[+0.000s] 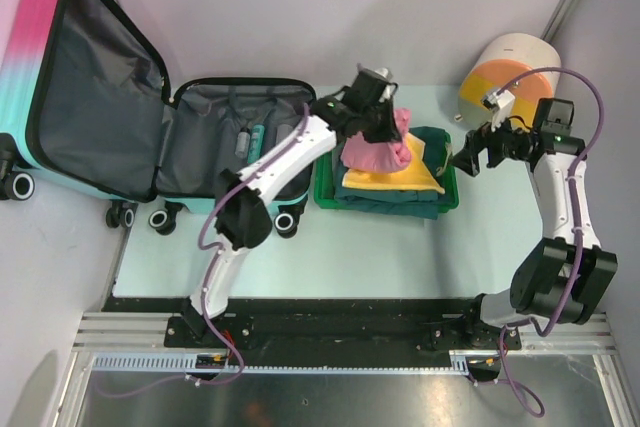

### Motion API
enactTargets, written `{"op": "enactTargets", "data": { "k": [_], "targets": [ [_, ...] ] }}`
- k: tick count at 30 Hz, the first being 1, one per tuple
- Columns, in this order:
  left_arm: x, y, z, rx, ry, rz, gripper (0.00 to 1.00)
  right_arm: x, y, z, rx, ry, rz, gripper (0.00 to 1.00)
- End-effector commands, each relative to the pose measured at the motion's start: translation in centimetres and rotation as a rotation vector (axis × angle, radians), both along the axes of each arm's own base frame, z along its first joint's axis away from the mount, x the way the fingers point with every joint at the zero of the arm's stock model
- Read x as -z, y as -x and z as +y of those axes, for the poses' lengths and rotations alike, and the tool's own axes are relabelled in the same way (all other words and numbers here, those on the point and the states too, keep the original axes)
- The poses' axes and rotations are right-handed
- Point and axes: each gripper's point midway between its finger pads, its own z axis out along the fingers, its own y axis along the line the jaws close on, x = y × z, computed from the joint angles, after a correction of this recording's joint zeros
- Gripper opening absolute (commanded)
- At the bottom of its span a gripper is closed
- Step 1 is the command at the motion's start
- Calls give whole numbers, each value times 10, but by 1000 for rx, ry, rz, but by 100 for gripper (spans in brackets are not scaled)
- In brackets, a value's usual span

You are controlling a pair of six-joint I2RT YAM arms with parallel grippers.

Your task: Open, take out, and arrange the luggage

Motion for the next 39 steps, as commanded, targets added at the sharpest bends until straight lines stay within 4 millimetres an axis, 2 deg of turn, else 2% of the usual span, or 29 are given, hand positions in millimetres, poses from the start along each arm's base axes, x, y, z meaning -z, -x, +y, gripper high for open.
{"op": "enactTargets", "data": {
  "k": [1,3,5,6,8,9,11,12,14,15,17,18,19,21,22,23,24,25,26,27,28,29,30,31,34,35,37,38,39],
  "targets": [
    [7,2,-43,-12,78,20,0,-21,10,-4,35,-1,-48,100],
    [27,-2,-52,-7,55,21,0,-24,11,-12,67,-5,-48,100],
    [35,-4,-57,4,32,-7,0,-26,13,-18,95,-11,-46,100],
    [42,-6,-59,11,26,-7,7,-25,15,-19,100,-16,-40,100],
    [45,0,-66,60,36,-2,31,-24,16,-20,105,-22,-34,100],
    [41,0,-68,79,46,-16,53,-23,15,-19,106,-30,-32,100],
    [25,3,-68,149,41,-84,63,-24,11,-18,108,-47,-35,100],
    [4,4,-64,164,48,-134,71,-24,9,-15,113,-62,-29,100],
    [-19,3,-52,210,17,-237,82,-28,0,-13,115,-68,-54,100],
    [-42,9,-41,226,25,-276,85,-28,-3,-7,102,-72,-56,100],
    [-59,4,-16,266,22,-321,88,-34,-10,1,91,-74,-84,100],
    [-73,16,-6,330,64,-313,88,-33,-12,9,76,-75,-84,100],
    [-77,4,17,332,74,-314,88,-33,-14,23,50,-67,-88,100],
    [-83,12,42,461,105,-339,90,-25,-13,44,-1,-39,-76,100],
    [-87,10,63,512,151,-335,91,-14,-9,65,-70,5,-60,100],
    [-88,7,78,532,150,-354,96,-7,-5,75,-106,30,-52,100],
    [-91,-1,107,505,153,-358,99,2,2,87,-150,50,-24,100],
    [-93,-2,119,497,159,-360,100,11,8,107,-223,96,-26,100],
    [-104,-2,135,476,155,-385,100,18,11,116,-247,119,-13,100],
    [-96,-10,157,430,142,-368,100,28,17,125,-279,145,15,100],
    [-94,-12,168,417,127,-376,100,47,22,138,-315,203,51,100],
    [-103,-8,181,392,111,-403,100,63,24,143,-344,252,74,100],
    [-91,-9,195,359,85,-381,100,76,25,144,-354,281,106,100],
    [-88,-9,203,353,55,-401,100,97,25,146,-368,285,161,100],
    [-82,4,220,340,-8,-430,100,123,18,146,-390,261,211,100],
    [-88,11,225,334,-27,-458,100,137,17,140,-399,268,244,100],
    [-76,19,231,335,-57,-450,100,149,21,128,-452,321,247,100],
    [-79,24,234,328,-65,-460,100,149,22,126,-459,334,242,100],
    [-72,26,238,318,-75,-445,100,146,20,120,-458,344,228,100]
  ]
}}
